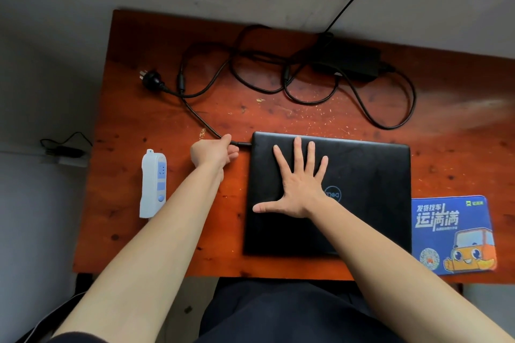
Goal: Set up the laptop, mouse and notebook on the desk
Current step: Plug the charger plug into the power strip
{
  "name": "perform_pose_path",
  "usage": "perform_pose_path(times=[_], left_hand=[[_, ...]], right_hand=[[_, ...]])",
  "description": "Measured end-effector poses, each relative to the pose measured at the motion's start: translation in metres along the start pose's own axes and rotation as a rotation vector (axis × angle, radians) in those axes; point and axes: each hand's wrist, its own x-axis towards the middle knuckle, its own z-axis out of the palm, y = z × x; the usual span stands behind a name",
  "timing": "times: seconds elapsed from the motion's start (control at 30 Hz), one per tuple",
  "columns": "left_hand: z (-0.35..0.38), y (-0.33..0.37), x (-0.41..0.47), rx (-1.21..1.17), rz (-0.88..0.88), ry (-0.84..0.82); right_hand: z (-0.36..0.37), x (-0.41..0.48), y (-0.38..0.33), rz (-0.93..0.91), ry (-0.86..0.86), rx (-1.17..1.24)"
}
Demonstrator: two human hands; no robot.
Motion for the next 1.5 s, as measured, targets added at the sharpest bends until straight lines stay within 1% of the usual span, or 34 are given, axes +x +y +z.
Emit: perform_pose_path(times=[0.13, 0.2, 0.3, 0.33, 0.37, 0.4, 0.43, 0.47, 0.5, 0.57, 0.63, 0.77, 0.87, 0.97, 1.07, 1.17, 1.27, 1.37, 1.5], left_hand=[[-0.004, -0.009, -0.003, 0.036, 0.112, -0.034], [-0.01, -0.01, -0.006, 0.054, 0.154, -0.106], [-0.021, -0.014, -0.018, 0.072, 0.188, -0.257], [-0.025, -0.014, -0.025, 0.115, 0.212, -0.269], [-0.028, -0.014, -0.033, 0.23, 0.282, -0.243], [-0.032, -0.015, -0.039, 0.399, 0.395, -0.177], [-0.037, -0.019, -0.046, 0.563, 0.507, -0.089], [-0.042, -0.021, -0.056, 0.667, 0.602, 0.006], [-0.047, -0.025, -0.062, 0.718, 0.672, 0.069], [-0.058, -0.032, -0.083, 0.776, 0.748, 0.199], [-0.068, -0.039, -0.098, 0.881, 0.747, 0.29], [-0.088, -0.053, -0.12, 1.074, 0.702, 0.409], [-0.104, -0.062, -0.13, 1.101, 0.675, 0.458], [-0.12, -0.062, -0.127, 1.079, 0.657, 0.475], [-0.131, -0.053, -0.112, 1.049, 0.617, 0.444], [-0.138, -0.045, -0.087, 1.037, 0.592, 0.369], [-0.142, -0.045, -0.058, 1.037, 0.63, 0.26], [-0.149, -0.051, -0.027, 1.039, 0.656, 0.146], [-0.164, -0.068, 0.002, 0.999, 0.73, 0.038]], right_hand=[[-0.001, -0.001, 0.0, -0.008, -0.006, -0.01], [-0.003, -0.002, 0.0, -0.021, -0.02, -0.019], [-0.009, -0.007, 0.003, -0.056, -0.031, -0.017], [-0.012, -0.009, 0.006, -0.073, -0.012, -0.021], [-0.014, -0.012, 0.009, -0.098, 0.025, -0.039], [-0.018, -0.015, 0.013, -0.136, 0.093, -0.075], [-0.021, -0.018, 0.018, -0.183, 0.176, -0.123], [-0.028, -0.02, 0.023, -0.241, 0.257, -0.168], [-0.031, -0.022, 0.027, -0.27, 0.312, -0.183], [-0.042, -0.022, 0.031, -0.329, 0.383, -0.159], [-0.051, -0.019, 0.031, -0.366, 0.422, -0.142], [-0.06, -0.01, 0.028, -0.442, 0.466, -0.163], [-0.062, -0.005, 0.02, -0.474, 0.446, -0.208], [-0.062, -0.002, 0.007, -0.439, 0.421, -0.216], [-0.066, 0.003, -0.005, -0.408, 0.392, -0.18], [-0.072, 0.014, -0.021, -0.391, 0.389, -0.201], [-0.078, 0.032, -0.044, -0.362, 0.401, -0.222], [-0.083, 0.055, -0.082, -0.346, 0.382, -0.248], [-0.093, 0.089, -0.142, -0.33, 0.35, -0.19]])
